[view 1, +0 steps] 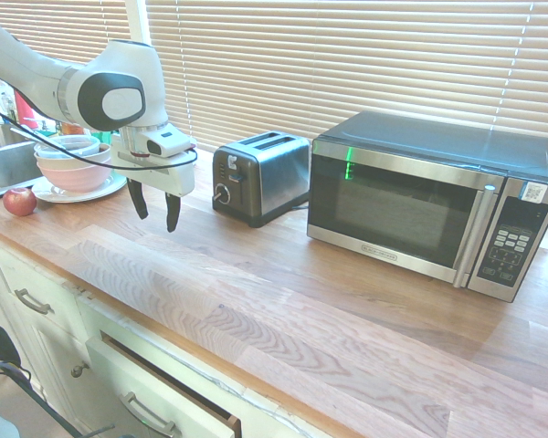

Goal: Press the toaster

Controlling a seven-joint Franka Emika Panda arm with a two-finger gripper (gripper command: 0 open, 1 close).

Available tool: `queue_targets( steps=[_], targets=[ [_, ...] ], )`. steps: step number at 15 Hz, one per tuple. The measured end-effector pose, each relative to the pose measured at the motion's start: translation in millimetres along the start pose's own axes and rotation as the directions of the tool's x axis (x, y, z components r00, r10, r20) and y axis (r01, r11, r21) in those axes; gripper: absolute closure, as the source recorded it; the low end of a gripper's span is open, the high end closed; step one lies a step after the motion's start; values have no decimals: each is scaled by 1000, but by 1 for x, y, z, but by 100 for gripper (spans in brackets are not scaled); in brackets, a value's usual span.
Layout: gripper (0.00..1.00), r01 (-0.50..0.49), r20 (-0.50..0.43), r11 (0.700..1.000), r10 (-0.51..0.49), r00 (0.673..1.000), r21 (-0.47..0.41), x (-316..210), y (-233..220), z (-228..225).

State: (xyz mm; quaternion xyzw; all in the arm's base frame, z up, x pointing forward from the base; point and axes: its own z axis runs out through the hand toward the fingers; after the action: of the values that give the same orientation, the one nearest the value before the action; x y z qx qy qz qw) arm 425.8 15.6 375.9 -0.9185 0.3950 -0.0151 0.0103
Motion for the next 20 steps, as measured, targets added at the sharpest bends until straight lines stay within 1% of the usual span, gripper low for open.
queue_targets(
  steps=[6, 10, 14, 18, 20],
  targets=[
    [0, 5, -17, 1000, -5, 1000, 4, 4, 1, -1],
    [0, 21, -85, 999, -18, 996, 36, 22, -12, -22],
    [0, 13, -114, 998, -6, 993, 59, 63, -41, -44],
    [0, -5, -95, 998, 11, 995, 56, 109, -86, -50],
    [0, -17, -74, 999, 20, 997, 41, 120, -107, -50]
  ],
)
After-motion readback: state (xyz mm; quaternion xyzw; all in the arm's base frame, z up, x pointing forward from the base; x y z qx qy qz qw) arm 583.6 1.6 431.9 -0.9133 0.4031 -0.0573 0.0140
